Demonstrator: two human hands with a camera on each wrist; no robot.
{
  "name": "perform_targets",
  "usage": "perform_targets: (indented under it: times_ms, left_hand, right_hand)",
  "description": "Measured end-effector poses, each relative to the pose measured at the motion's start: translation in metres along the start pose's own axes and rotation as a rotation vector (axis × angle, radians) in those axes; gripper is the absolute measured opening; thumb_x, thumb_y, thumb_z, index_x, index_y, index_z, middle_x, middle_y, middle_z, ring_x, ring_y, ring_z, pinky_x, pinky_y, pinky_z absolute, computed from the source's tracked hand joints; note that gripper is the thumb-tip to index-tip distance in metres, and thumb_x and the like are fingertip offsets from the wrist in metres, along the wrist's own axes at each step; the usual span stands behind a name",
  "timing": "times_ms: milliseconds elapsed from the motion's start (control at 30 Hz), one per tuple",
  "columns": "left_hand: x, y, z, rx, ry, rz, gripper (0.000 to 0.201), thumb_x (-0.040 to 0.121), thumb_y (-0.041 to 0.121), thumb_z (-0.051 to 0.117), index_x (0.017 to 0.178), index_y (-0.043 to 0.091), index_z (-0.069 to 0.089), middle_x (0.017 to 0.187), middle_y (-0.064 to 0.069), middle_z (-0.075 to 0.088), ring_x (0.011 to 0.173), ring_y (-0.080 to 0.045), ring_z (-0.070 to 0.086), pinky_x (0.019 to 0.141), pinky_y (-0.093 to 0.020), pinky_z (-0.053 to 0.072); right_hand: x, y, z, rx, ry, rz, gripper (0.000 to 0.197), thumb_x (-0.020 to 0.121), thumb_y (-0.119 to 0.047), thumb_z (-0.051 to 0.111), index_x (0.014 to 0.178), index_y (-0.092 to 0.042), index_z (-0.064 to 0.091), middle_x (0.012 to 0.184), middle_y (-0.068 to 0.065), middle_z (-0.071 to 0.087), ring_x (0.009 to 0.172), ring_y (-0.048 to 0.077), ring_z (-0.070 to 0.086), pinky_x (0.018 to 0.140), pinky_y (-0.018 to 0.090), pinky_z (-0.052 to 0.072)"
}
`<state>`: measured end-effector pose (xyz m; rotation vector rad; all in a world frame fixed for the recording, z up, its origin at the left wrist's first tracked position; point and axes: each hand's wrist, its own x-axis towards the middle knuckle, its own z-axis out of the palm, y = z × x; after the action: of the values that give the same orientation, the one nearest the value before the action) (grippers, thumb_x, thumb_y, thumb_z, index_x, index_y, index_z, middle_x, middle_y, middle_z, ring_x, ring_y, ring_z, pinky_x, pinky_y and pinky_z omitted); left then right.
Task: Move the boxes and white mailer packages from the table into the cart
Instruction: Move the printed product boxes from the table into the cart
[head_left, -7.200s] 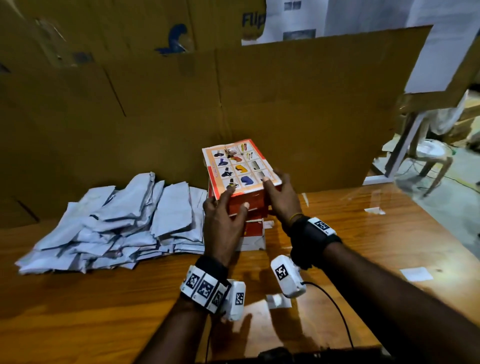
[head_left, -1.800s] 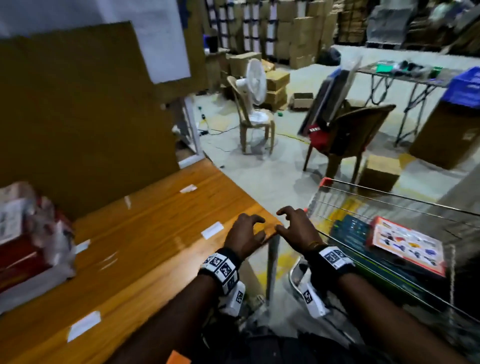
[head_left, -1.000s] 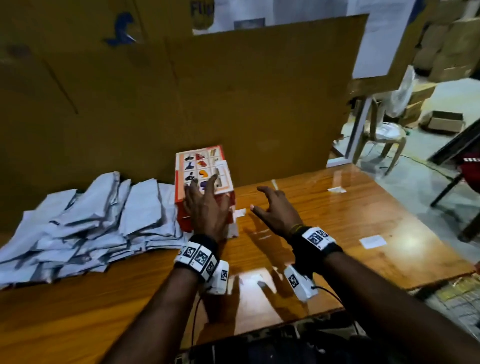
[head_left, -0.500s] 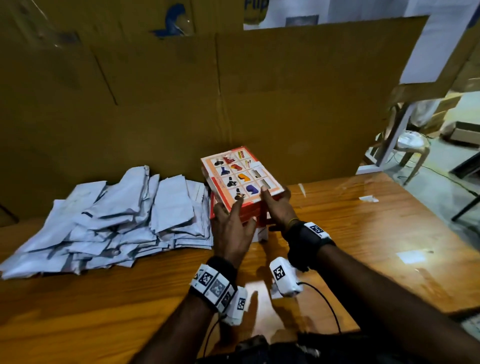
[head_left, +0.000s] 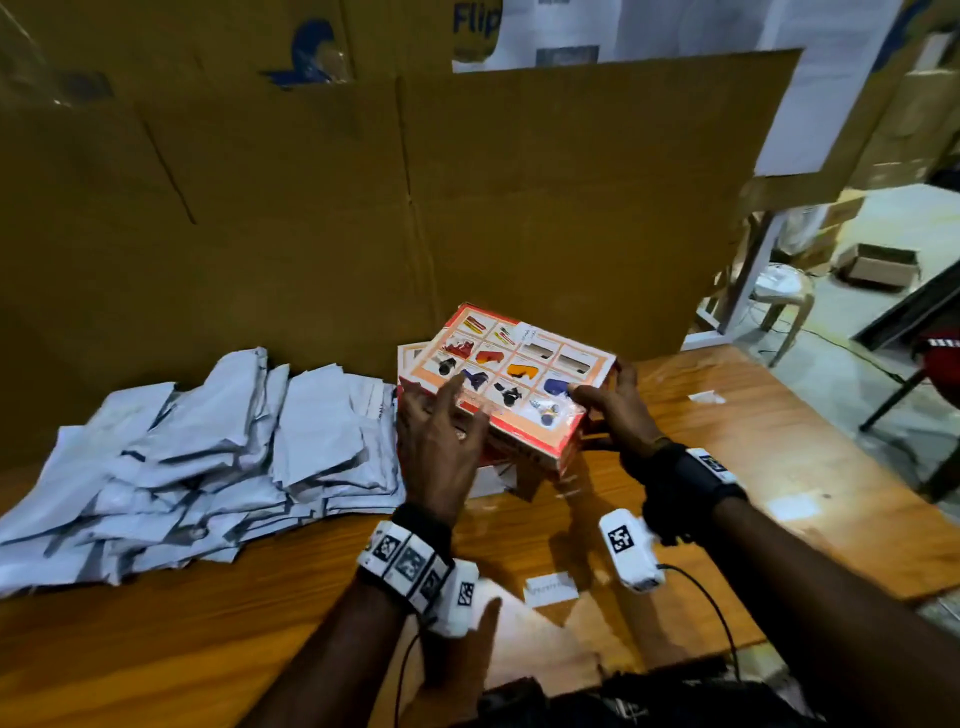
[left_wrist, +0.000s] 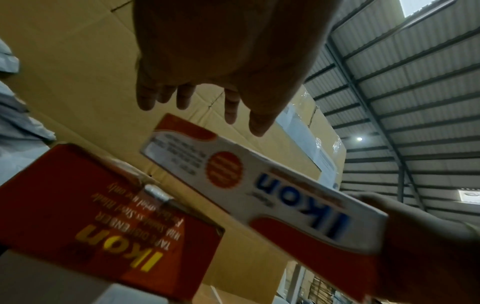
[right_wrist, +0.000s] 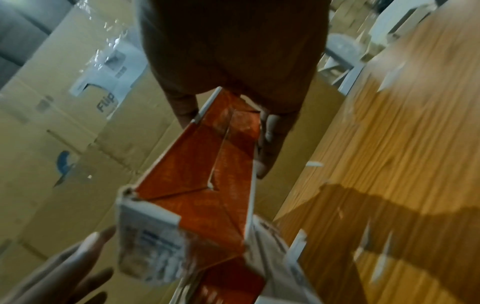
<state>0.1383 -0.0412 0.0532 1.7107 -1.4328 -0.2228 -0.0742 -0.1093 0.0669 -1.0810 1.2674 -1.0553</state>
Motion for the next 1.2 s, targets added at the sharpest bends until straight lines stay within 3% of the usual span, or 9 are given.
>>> perform_targets:
  times_ms: [100,233,400,500,567,700,800,1067,1200]
  left_hand:
    - [0.018,0.008,-0.002,-0.005,0.007,-0.031,0.048,0.091,0.047,0.058,0.137,0.040,0.045,0.147,-0.009,0.030,0.135,-0.030,0.036,0.107,-0.043,0.042]
    - [0.035,0.021,0.008,-0.189,-0.171,0.037,0.054,0.092,0.042,0.061,0.143,0.039,0.042,0.140,0.001,0.049,0.127,-0.016,0.048,0.095,-0.023,0.039]
    - [0.034,0.046,0.047,-0.382,-0.518,0.041,0.053,0.086,0.044,0.068,0.136,0.038,0.052,0.137,0.012,0.053,0.126,-0.009,0.051,0.107,-0.033,0.041]
    - [0.012,0.070,0.080,-0.490,-0.565,-0.019,0.045,0.081,0.043,0.072,0.125,0.040,0.061,0.130,0.009,0.060,0.116,-0.013,0.061,0.099,-0.037,0.049]
    - [-0.010,0.091,0.105,-0.570,-0.580,-0.064,0.037,0.088,0.026,0.070,0.123,0.034,0.063,0.125,0.005,0.063,0.104,-0.014,0.067,0.084,-0.031,0.056]
    - [-0.043,0.121,0.152,-0.602,-0.576,-0.128,0.036,0.085,0.021,0.071,0.119,0.031,0.067,0.120,0.005,0.066,0.096,-0.011,0.069,0.085,-0.038,0.058]
    - [-0.066,0.149,0.188,-0.610,-0.632,-0.147,0.035,0.083,0.020,0.072,0.116,0.031,0.069,0.111,0.004,0.071,0.086,-0.016,0.072,0.077,-0.041,0.060]
    - [-0.146,0.236,0.289,-0.554,-0.797,0.017,0.040,0.071,0.041,0.068,0.111,0.047,0.066,0.117,0.006,0.068,0.100,-0.018,0.068,0.087,-0.046,0.056]
    - [-0.193,0.279,0.333,-0.458,-0.901,0.165,0.043,0.081,0.036,0.069,0.123,0.038,0.059,0.128,0.000,0.060,0.117,-0.019,0.057,0.101,-0.042,0.047]
  right_hand:
    - [-0.002,-0.004,-0.038,-0.004,0.005,0.011,0.058,0.090,-0.024,0.063,0.136,-0.036,0.030,0.098,0.012,0.071,0.072,0.031,0.070,0.066,0.045,0.057]
    - [-0.011,-0.007,-0.088,-0.054,-0.028,0.008,0.055,0.092,-0.025,0.060,0.138,-0.042,0.035,0.098,0.010,0.072,0.078,0.034,0.070,0.067,0.043,0.056]
    - [-0.030,0.000,-0.145,-0.089,0.029,0.025,0.046,0.094,-0.029,0.057,0.131,-0.050,0.040,0.103,0.005,0.074,0.083,0.027,0.071,0.067,0.038,0.057]
    - [-0.035,0.012,-0.173,-0.124,0.200,-0.009,0.040,0.091,-0.037,0.057,0.130,-0.042,0.047,0.109,0.002,0.072,0.086,0.025,0.071,0.077,0.046,0.058]
    - [-0.038,0.026,-0.197,-0.221,0.290,-0.020,0.060,0.073,-0.053,0.061,0.129,-0.035,0.050,0.106,0.001,0.072,0.080,0.023,0.071,0.082,0.054,0.056]
    - [-0.060,0.043,-0.241,-0.438,0.436,0.013,0.065,0.085,-0.041,0.068,0.139,-0.020,0.040,0.125,0.008,0.063,0.108,0.030,0.063,0.092,0.039,0.049]
    - [-0.081,0.059,-0.283,-0.559,0.528,0.066,0.078,0.083,-0.041,0.069,0.147,-0.022,0.029,0.129,0.013,0.059,0.114,0.032,0.059,0.089,0.035,0.046]
    - [-0.146,0.104,-0.402,-0.576,0.750,0.175,0.068,0.079,-0.042,0.071,0.141,-0.028,0.044,0.109,0.004,0.067,0.110,0.022,0.057,0.091,0.031,0.044]
    - [-0.186,0.122,-0.460,-0.545,0.845,0.197,0.068,0.073,-0.039,0.074,0.135,-0.025,0.051,0.098,0.002,0.065,0.105,0.024,0.058,0.086,0.031,0.045]
